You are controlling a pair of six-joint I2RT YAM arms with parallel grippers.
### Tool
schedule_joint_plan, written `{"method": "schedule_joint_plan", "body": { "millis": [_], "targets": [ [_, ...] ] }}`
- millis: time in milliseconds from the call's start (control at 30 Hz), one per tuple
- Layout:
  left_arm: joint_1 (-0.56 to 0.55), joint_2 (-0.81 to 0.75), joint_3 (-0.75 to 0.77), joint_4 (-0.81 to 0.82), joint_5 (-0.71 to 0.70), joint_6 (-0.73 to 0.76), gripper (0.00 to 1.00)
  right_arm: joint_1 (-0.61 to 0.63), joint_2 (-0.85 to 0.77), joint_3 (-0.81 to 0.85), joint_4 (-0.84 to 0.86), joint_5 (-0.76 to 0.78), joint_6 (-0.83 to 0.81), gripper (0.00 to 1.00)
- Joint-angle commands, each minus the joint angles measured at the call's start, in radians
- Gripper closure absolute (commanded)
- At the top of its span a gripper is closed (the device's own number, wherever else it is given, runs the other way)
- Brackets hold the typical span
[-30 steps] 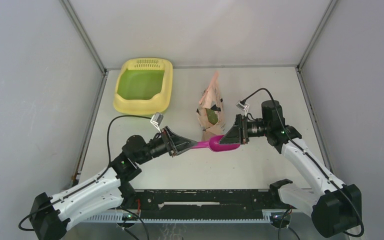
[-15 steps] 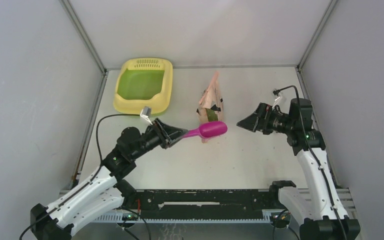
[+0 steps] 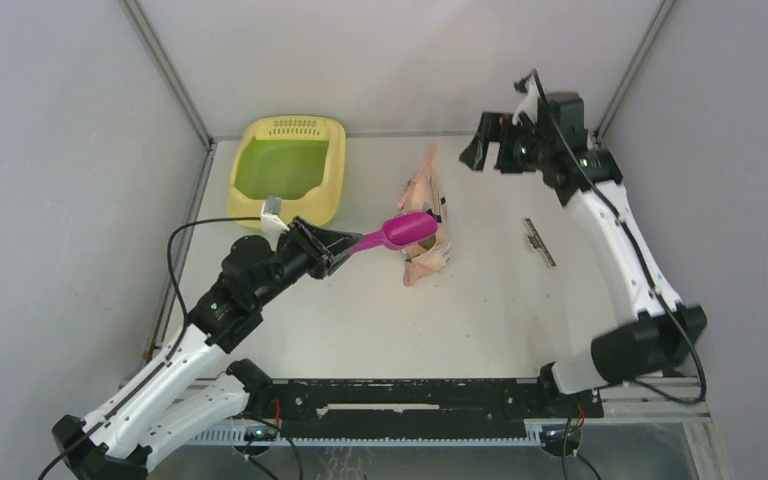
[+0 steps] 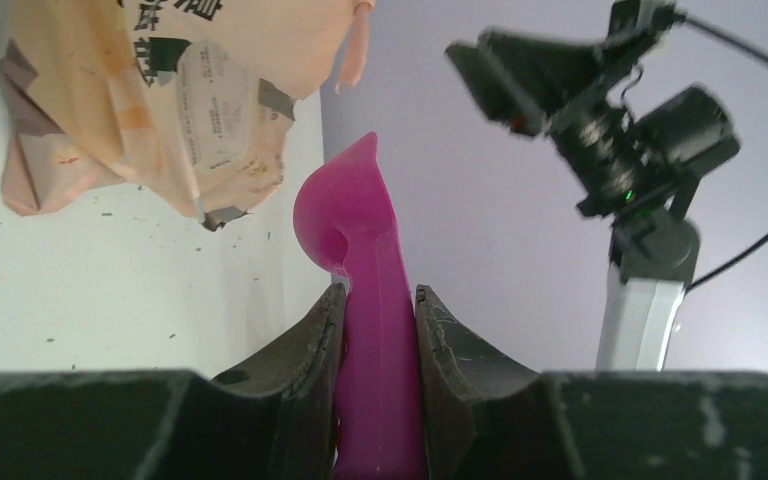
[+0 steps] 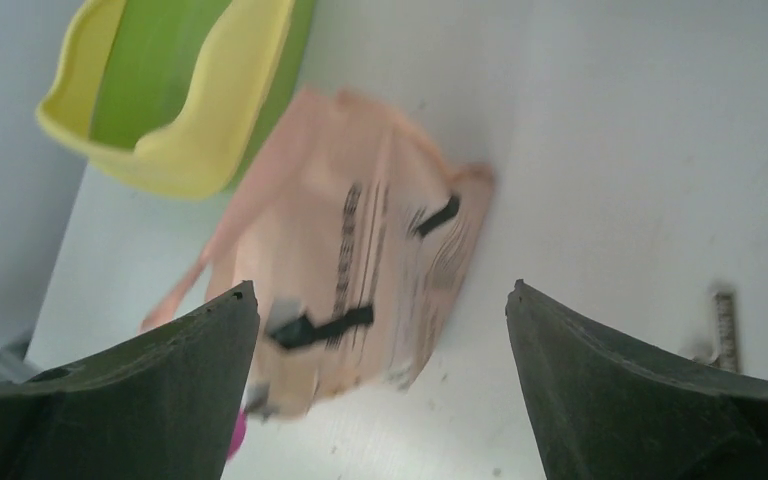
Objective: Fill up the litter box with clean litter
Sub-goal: 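Scoop the cat litter from the cat litter bag.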
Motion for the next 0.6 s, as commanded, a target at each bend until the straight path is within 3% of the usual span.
{"method": "schedule_joint_plan", "body": {
  "millis": [0,100,567],
  "targets": [
    [0.008,-0.072,0.009,-0.047,-0.061,0.007,1.00,0.024,0.206,0.267,-0.070,0.142,-0.067,0.01],
    [0.007,-0.117,-0.029,-0.074,-0.098,-0.001,1.00,-0.030,0.316,0.409,-0.106,0.067,-0.014,0.01],
    [0.008,0.065,0.015,-0.088,-0.163,0.030,1.00,-0.067,0.544,0.463,0.079,0.087,0.046,0.01]
  ]
}}
